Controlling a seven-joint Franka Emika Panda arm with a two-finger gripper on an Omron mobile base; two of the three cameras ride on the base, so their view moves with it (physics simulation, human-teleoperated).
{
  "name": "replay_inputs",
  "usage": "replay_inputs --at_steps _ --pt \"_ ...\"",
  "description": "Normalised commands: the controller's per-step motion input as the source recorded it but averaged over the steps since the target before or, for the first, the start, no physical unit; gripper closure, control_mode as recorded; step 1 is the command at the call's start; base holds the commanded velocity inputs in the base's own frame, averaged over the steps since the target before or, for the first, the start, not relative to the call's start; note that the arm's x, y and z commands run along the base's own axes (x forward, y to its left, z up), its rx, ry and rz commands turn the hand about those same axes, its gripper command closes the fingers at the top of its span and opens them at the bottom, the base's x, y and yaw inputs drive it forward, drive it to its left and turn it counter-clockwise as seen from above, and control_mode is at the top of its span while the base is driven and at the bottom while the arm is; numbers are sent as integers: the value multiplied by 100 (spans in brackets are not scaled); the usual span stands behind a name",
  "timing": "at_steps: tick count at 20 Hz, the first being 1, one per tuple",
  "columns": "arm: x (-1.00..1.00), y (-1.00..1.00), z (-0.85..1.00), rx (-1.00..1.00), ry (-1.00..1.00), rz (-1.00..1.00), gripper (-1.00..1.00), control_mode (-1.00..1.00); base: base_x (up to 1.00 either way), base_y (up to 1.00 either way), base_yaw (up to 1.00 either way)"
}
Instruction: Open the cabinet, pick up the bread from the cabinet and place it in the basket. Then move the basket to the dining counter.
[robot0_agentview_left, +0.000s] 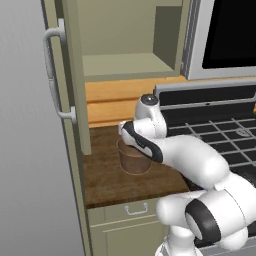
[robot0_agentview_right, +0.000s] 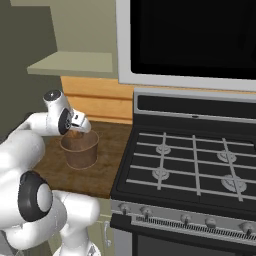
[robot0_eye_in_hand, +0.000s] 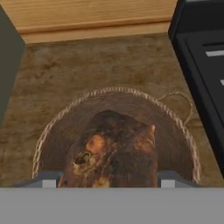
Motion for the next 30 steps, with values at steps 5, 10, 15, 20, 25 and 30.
replay_inputs --at_steps 5,10,15,20,25,30 --pt "51 8 -73 0 3 5 100 -100 0 0 0" --pt "52 3 -52 0 0 5 100 -100 0 0 0" --pt "32 5 -24 0 0 4 100 -100 0 0 0" --pt "-1 11 -1 0 0 2 100 -100 0 0 0" --pt "0 10 -5 0 0 2 -100 -100 0 0 0" --pt "-3 -1 0 0 -2 2 -100 -100 0 0 0"
